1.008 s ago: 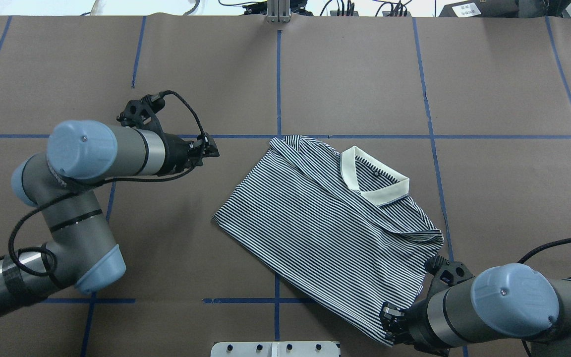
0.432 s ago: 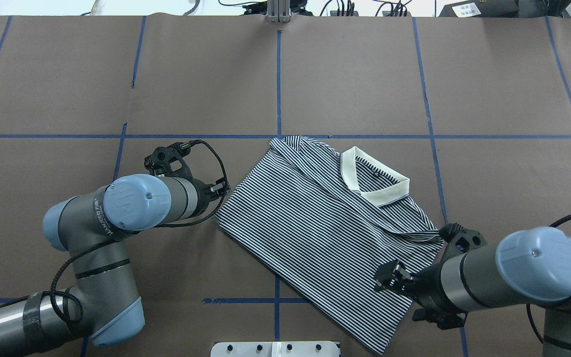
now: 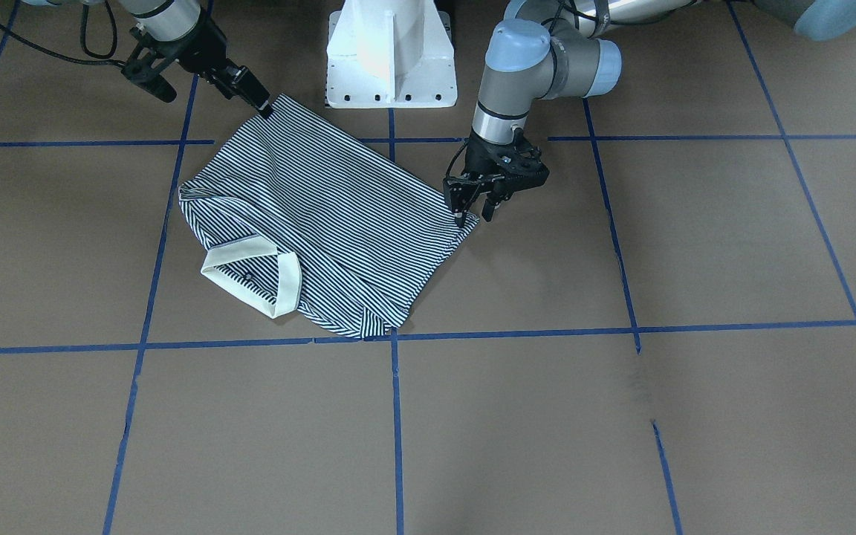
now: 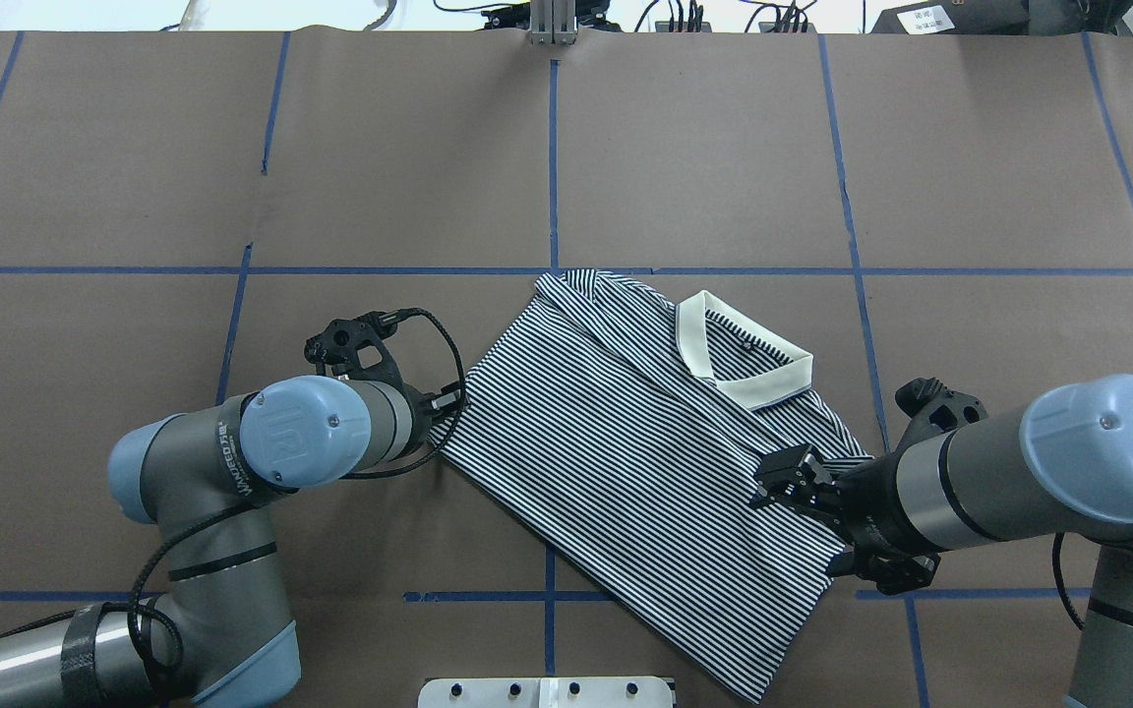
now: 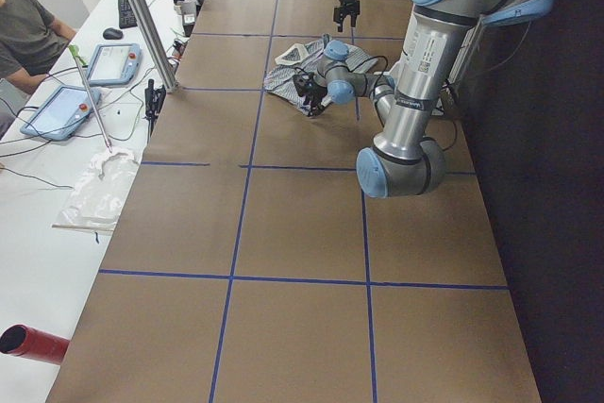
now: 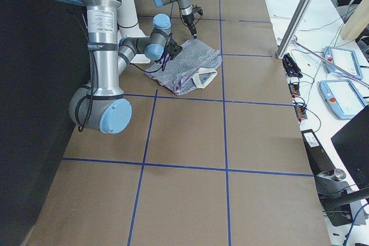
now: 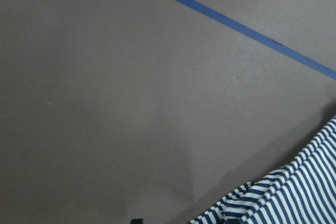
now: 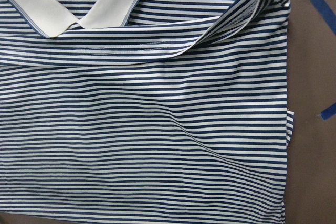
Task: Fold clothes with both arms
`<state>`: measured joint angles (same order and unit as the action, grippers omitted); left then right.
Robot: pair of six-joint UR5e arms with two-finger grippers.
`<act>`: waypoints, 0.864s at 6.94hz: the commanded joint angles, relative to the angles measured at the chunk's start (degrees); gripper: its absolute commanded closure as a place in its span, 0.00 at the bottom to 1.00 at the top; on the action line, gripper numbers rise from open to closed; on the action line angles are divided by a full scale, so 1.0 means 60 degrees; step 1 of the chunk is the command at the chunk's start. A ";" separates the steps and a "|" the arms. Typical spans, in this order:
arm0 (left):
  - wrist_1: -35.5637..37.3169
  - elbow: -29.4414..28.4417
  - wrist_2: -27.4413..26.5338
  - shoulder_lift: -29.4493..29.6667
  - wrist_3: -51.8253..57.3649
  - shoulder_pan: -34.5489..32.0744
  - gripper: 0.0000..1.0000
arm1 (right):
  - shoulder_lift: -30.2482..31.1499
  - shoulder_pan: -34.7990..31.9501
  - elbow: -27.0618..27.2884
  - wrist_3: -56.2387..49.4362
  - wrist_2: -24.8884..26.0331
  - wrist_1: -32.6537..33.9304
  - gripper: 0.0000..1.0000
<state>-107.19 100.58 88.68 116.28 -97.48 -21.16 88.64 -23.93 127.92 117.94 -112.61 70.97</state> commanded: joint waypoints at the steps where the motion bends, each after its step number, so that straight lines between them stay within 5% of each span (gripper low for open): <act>1: 0.0198 -0.0093 -0.0044 0.0001 0.0015 0.0143 0.44 | -0.0037 -0.0084 -0.0022 0.0001 -0.0041 0.0008 0.00; 3: 0.0213 -0.0108 -0.0277 0.0030 0.0015 0.0144 0.90 | -0.0008 -0.0113 -0.0022 0.0001 -0.0056 -0.0007 0.00; 4: 0.0213 -0.0065 -0.0292 0.0030 0.0044 0.0129 1.00 | -0.0008 -0.0113 -0.0022 0.0001 -0.0056 0.0008 0.00; 6: 0.0257 0.0008 -0.0307 0.0015 0.0132 -0.0031 1.00 | 0.0007 -0.0113 -0.0036 0.0001 -0.0056 0.0008 0.00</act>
<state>-105.84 100.32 86.93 116.44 -96.97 -20.72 88.65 -24.60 127.77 117.95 -112.94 71.01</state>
